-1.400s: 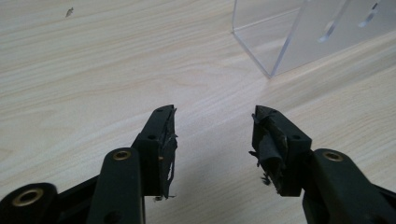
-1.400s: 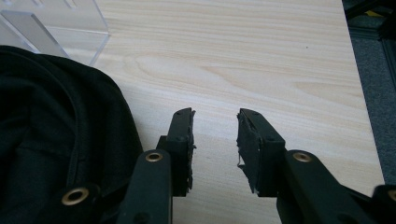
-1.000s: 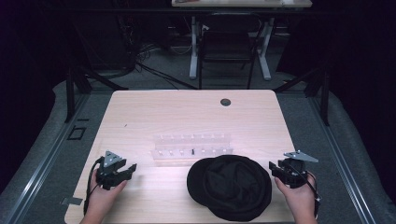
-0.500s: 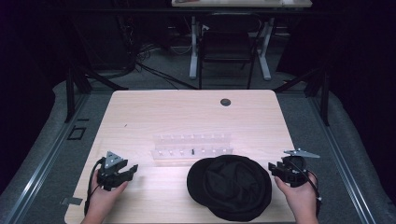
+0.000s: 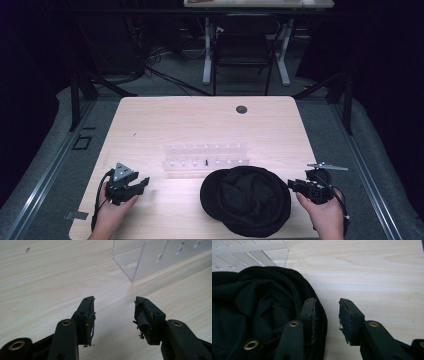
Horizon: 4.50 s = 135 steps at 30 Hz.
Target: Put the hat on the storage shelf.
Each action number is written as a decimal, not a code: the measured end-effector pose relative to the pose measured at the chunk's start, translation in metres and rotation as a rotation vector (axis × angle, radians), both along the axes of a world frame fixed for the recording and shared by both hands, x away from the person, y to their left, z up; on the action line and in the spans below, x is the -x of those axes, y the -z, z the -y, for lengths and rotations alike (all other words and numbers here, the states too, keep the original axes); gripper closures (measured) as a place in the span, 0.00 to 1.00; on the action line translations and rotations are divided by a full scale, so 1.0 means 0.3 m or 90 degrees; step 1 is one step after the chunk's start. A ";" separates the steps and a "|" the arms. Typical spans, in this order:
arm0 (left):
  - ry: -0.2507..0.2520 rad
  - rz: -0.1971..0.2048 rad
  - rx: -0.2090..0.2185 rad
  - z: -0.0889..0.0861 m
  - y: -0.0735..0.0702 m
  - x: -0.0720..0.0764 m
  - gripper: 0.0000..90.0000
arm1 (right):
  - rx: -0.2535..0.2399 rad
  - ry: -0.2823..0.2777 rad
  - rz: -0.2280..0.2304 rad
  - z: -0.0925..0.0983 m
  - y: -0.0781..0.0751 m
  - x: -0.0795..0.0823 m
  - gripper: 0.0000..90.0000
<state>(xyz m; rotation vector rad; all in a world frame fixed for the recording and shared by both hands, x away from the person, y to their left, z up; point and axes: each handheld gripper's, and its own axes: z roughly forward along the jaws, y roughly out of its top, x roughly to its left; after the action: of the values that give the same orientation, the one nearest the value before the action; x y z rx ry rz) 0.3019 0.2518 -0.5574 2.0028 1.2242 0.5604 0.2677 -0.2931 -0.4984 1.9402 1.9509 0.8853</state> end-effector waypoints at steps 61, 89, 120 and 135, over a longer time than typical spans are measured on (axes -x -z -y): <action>0.008 0.002 -0.007 0.012 0.001 0.003 0.56 | -0.116 -0.055 -0.249 0.027 0.119 -0.049 0.93; 0.007 0.003 -0.008 0.012 0.000 0.004 0.56 | -0.187 -0.073 -0.259 0.070 0.091 -0.053 0.97; 0.006 0.005 -0.005 0.016 0.003 0.004 0.56 | -0.276 -0.136 -0.234 0.047 -0.073 -0.108 0.97; 0.005 0.006 -0.003 0.015 0.001 0.005 0.55 | -0.319 -0.150 -0.216 0.024 -0.138 -0.120 0.98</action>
<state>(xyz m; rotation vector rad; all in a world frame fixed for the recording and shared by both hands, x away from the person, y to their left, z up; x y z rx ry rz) 0.3003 0.2472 -0.5577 2.0070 1.2098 0.5682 0.3036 -0.3005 -0.4570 2.2835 2.3657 1.2799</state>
